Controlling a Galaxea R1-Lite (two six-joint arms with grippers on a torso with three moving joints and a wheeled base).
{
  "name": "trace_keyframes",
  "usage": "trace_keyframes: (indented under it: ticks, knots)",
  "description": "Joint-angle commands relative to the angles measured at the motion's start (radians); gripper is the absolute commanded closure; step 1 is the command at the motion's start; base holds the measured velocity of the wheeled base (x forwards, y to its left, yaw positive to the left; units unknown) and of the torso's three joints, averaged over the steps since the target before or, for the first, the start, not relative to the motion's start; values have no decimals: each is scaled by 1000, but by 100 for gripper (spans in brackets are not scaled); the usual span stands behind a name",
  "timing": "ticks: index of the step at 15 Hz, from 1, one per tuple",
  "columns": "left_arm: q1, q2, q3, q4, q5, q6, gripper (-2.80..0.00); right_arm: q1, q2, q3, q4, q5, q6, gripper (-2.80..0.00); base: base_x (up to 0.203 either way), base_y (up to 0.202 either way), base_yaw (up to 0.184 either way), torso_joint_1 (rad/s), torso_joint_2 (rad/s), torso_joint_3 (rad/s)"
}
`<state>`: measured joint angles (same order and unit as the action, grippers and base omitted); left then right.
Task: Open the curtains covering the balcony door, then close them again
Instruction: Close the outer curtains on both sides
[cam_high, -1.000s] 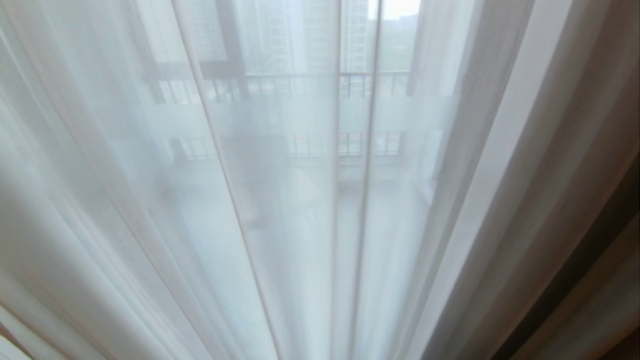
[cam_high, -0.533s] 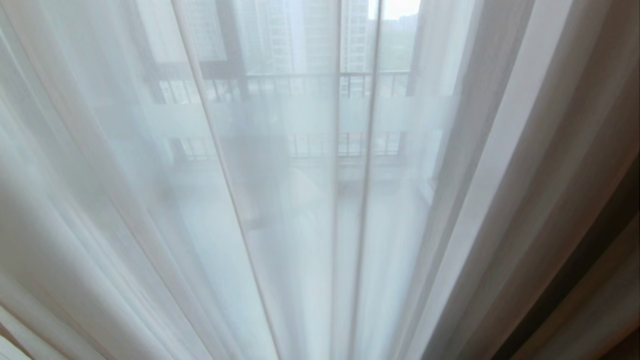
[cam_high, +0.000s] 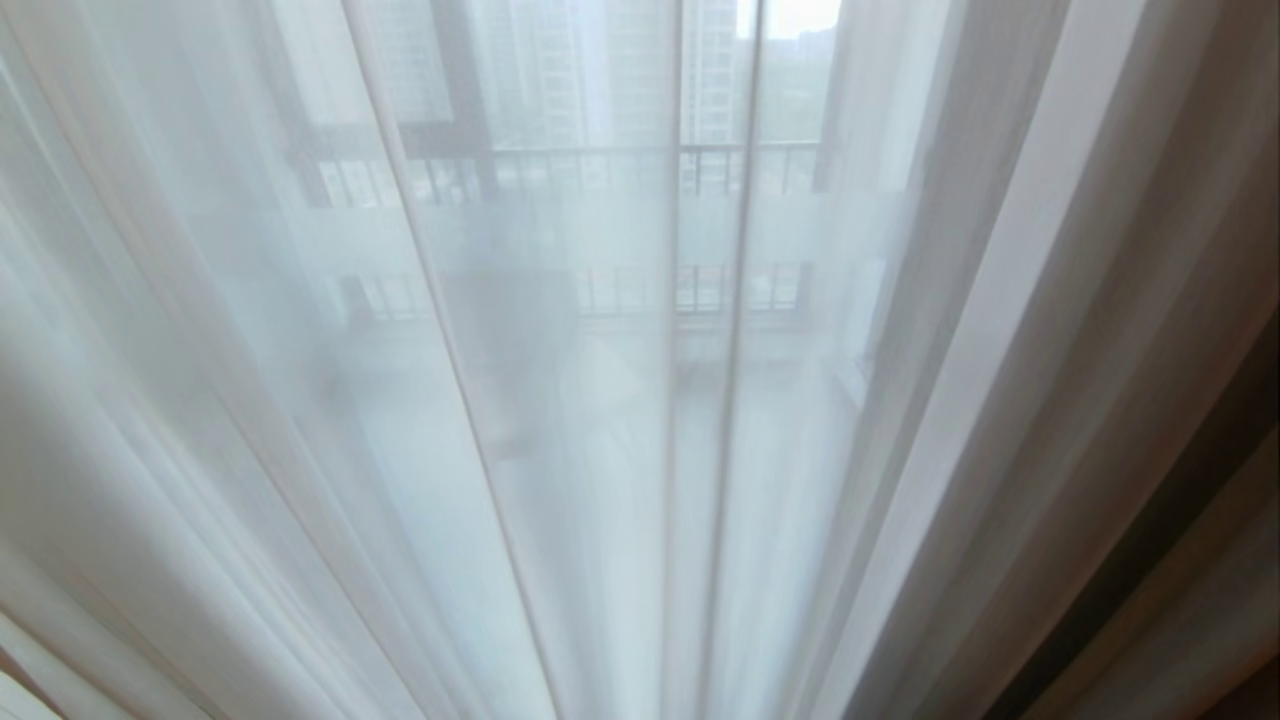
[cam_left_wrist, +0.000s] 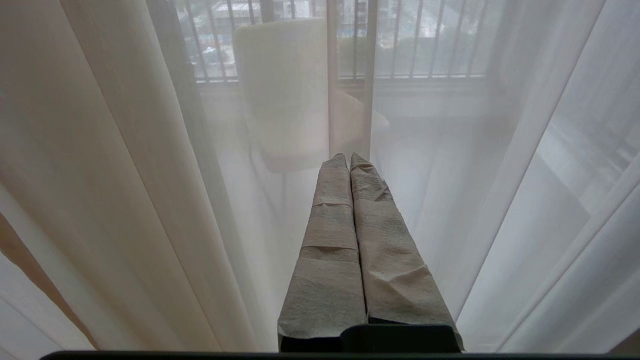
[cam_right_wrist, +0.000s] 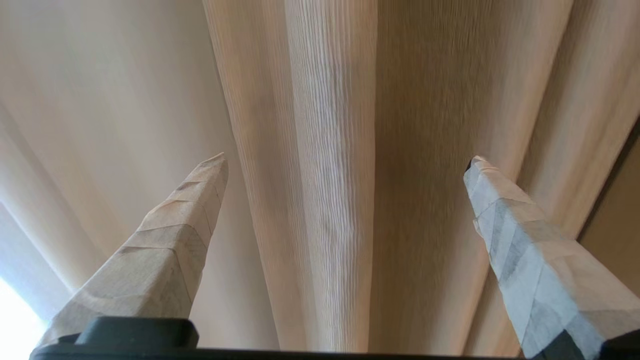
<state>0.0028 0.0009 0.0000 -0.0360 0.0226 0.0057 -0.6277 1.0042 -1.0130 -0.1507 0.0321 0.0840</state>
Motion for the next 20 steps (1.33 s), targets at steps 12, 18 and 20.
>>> trace_keyframes:
  ticks: [12,18,20]
  knots:
    - [0,-1,0,-1,0,0,0,0,286,-298,-89,5,76,-280,0,0,0,0,0,0]
    - [0,-1,0,-1,0,0,0,43,352,-343,-104,8,118,-280,0,0,0,0,0,0]
    - [0,-1,0,-1,0,0,0,62,366,-343,-133,8,119,-280,0,0,0,0,0,0]
